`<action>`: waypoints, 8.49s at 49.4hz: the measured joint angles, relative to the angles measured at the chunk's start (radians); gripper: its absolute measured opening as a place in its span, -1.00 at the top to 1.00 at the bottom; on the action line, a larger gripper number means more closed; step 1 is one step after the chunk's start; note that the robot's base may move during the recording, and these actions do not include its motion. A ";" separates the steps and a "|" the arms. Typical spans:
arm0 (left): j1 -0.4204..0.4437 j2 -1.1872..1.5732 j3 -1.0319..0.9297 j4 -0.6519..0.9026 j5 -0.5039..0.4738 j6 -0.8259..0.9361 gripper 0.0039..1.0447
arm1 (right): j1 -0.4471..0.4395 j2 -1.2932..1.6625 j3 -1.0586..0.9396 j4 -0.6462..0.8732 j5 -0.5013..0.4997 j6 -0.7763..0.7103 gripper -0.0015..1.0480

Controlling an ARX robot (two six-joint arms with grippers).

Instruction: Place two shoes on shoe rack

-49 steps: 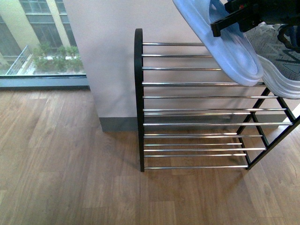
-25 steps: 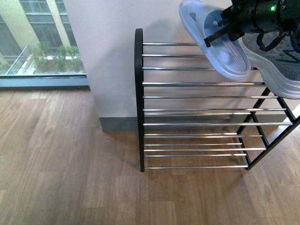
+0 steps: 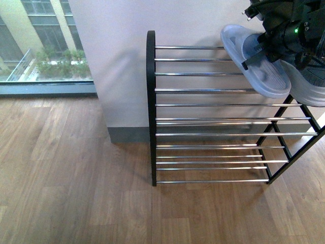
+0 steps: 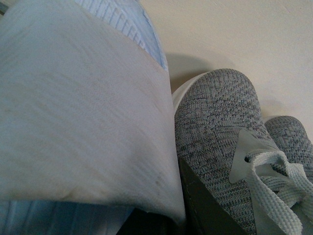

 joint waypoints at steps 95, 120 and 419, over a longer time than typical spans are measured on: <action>-0.001 0.000 0.000 0.000 -0.001 0.000 0.97 | 0.014 -1.036 -1.268 0.678 -0.293 0.557 0.97; -0.001 0.000 0.000 0.000 0.001 0.000 0.97 | 0.014 -1.463 -1.395 0.384 -0.291 0.557 0.97; 0.383 0.399 0.188 0.082 0.737 -0.349 0.98 | 0.016 -2.304 -1.405 -0.413 -0.290 0.557 -0.82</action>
